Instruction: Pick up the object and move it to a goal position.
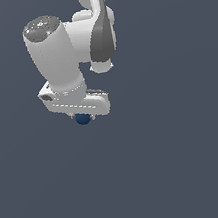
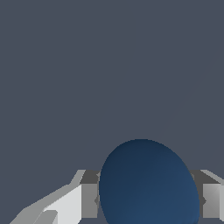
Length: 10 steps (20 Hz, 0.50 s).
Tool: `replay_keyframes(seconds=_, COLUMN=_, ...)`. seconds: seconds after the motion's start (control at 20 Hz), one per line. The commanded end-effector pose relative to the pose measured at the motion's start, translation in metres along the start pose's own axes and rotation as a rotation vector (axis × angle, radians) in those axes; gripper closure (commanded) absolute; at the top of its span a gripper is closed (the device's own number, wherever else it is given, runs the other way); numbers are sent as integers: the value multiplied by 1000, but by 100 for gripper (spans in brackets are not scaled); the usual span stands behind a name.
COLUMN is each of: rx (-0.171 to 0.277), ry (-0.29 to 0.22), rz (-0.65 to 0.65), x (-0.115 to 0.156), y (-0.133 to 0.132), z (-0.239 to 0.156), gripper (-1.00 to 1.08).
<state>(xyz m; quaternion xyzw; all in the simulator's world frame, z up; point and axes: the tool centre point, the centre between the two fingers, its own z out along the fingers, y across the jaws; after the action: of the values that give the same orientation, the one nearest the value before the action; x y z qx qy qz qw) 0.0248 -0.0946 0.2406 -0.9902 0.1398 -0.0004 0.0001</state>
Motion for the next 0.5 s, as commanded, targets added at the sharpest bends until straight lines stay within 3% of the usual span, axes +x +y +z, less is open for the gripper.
replay_keyframes(seconds=0.0, rx=0, ry=-1, rz=0, x=-1, y=1, z=-15, gripper=108)
replay_keyframes(seconds=0.45, rx=0, ry=-1, rz=-1, x=-1, y=1, z=-30, gripper=108)
